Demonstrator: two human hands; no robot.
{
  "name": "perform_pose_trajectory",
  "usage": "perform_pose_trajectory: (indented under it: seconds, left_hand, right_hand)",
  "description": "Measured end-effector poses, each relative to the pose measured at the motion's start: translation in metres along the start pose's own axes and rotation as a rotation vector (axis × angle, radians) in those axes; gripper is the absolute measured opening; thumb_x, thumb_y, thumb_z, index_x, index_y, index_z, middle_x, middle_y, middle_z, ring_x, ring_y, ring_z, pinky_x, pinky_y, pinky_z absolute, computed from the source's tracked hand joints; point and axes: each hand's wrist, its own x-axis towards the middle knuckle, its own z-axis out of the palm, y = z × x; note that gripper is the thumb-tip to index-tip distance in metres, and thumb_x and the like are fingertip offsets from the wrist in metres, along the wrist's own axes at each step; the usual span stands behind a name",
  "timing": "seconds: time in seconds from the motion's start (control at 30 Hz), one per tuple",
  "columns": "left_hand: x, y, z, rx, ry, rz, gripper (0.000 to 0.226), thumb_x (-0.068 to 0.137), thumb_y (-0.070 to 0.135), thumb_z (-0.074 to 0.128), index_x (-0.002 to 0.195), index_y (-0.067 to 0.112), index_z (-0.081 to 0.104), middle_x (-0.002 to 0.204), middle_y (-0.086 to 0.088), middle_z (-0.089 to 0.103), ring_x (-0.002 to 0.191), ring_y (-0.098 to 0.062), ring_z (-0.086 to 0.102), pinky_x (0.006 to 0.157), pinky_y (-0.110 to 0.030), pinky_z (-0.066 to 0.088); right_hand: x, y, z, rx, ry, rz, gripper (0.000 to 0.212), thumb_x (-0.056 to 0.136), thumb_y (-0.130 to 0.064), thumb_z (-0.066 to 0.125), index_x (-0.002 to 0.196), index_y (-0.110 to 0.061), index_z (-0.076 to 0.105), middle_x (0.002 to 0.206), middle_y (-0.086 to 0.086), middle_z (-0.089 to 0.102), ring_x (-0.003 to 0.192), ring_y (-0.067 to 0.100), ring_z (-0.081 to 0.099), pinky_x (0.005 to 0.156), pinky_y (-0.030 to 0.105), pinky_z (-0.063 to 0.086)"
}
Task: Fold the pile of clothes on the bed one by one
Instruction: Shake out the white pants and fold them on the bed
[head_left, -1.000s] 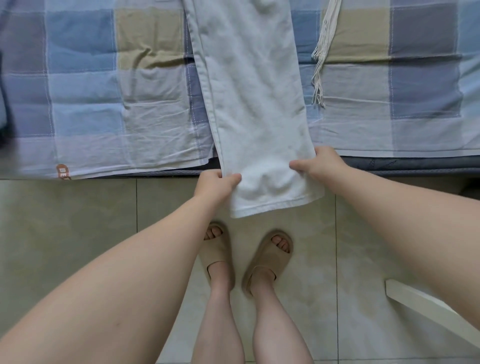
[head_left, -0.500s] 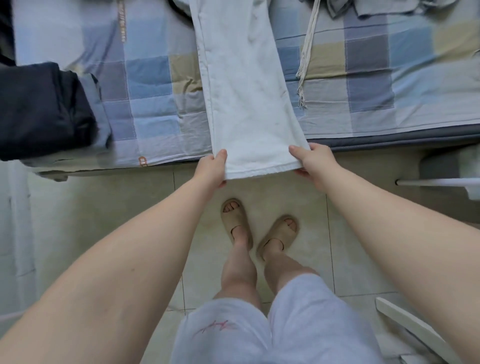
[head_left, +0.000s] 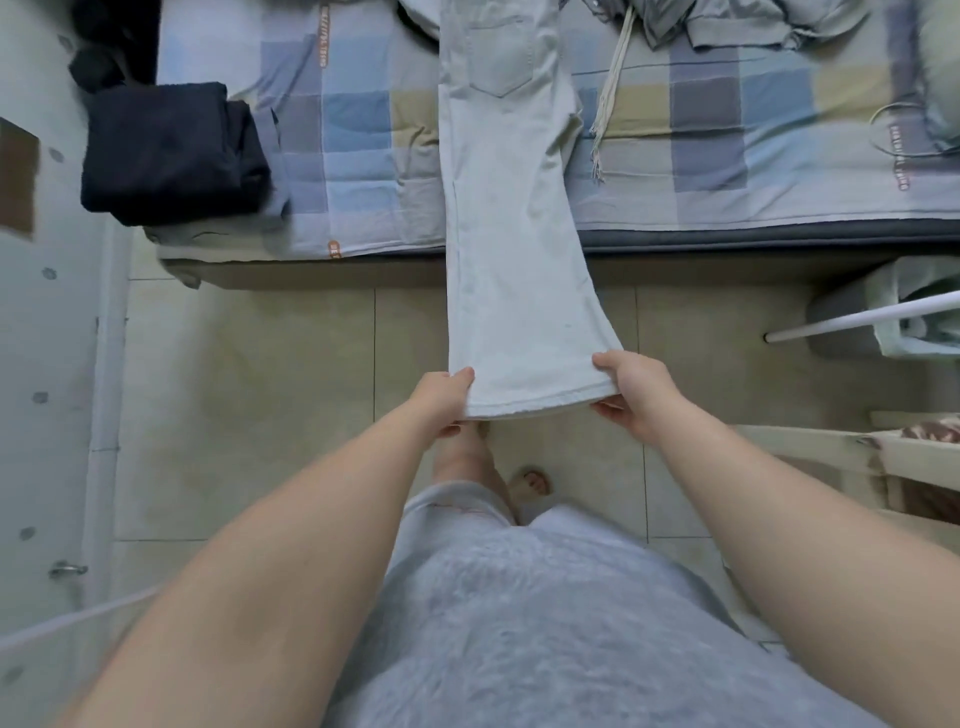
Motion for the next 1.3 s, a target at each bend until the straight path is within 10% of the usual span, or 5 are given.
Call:
perform_pose_trajectory:
  seconds: [0.4,0.77,1.3]
  left_hand:
    - [-0.053,-0.050,0.013,-0.151,-0.020,-0.088,0.028,0.097,0.045,0.060,0.099,0.017,0.062,0.095,-0.005,0.066,0.074,-0.019,0.066,0.066,-0.029,0.055]
    - [-0.027,0.120,-0.022,-0.686,-0.048,0.036,0.016,0.097,0.034,0.059,0.102,0.018,0.061,0.081,-0.002,0.061,0.067,-0.017,0.057,0.063,-0.030,0.051]
    - [0.182,0.421,-0.147,-0.693,-0.051,-0.063,0.016,0.097,0.033,0.058,0.094,0.017,0.061,0.077,-0.001,0.059,0.069,-0.014,0.060,0.065,-0.028,0.052]
  right_hand:
    - [-0.040,0.063,-0.038,-0.051,-0.054,0.065,0.018,0.090,-0.020,0.067,0.107,-0.013,0.063,0.095,0.006,0.062,0.078,0.022,0.060,0.063,0.032,0.055]
    - [-0.008,-0.117,0.003,0.015,-0.061,-0.116,0.007,0.092,-0.025,0.065,0.095,-0.018,0.063,0.092,0.006,0.064,0.076,0.022,0.062,0.062,0.032,0.055]
    - [0.180,-0.415,0.152,0.044,0.000,-0.009,0.011,0.096,-0.027,0.060,0.091,-0.017,0.060,0.084,0.004,0.065,0.072,0.018,0.064,0.066,0.032,0.055]
